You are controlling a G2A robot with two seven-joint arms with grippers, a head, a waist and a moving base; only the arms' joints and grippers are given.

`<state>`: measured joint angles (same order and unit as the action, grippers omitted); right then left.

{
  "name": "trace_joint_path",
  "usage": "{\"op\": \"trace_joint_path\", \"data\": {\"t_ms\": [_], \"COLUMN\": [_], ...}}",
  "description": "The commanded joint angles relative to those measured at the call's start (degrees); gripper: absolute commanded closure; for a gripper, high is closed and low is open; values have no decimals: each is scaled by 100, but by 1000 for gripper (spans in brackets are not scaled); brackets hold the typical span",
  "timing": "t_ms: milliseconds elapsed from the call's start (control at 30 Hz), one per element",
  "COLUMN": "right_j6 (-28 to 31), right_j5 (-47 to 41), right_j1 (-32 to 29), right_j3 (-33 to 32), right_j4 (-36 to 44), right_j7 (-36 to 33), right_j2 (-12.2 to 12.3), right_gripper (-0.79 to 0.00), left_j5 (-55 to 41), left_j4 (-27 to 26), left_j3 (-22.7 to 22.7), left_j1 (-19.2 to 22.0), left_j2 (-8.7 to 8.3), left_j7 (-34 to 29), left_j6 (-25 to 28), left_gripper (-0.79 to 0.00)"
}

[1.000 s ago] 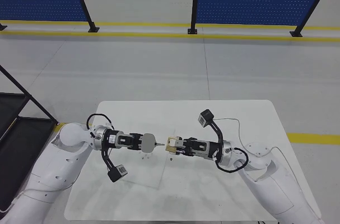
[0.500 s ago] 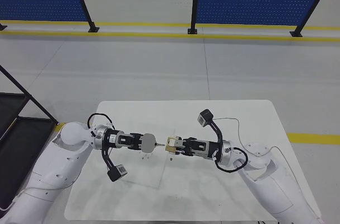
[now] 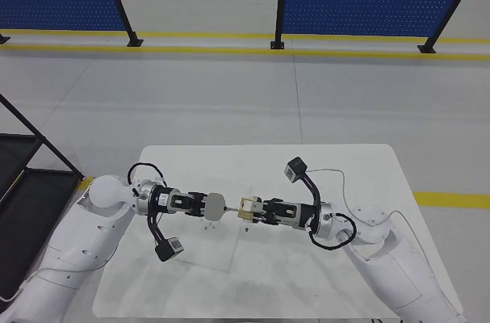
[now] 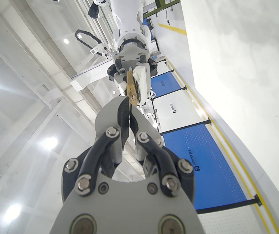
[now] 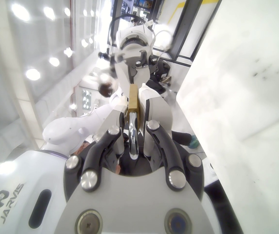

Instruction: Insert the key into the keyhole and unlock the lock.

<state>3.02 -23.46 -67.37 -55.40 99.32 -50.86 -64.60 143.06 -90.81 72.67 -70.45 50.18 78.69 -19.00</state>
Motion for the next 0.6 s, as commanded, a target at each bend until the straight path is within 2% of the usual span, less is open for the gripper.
{"op": "trace_joint_path", "data": {"t_ms": [0,567], "right_j6": [3,-7], "right_j5": [0,97], "right_j1": [-2,-52], "right_j3": [-2,-19], "right_j4": [6,50], "right_j7": [-4,16], "right_j2": [-2,-14], "right_gripper": [0,0], "left_j5": [0,11], "left_j4": [5,39], "left_j3": [-7,-79], "left_j1": [3,42], "left_j2": [-1,-10], "left_j7": [-14,-32], "left_j6": [-2,-7], "left_gripper": [0,0]}}
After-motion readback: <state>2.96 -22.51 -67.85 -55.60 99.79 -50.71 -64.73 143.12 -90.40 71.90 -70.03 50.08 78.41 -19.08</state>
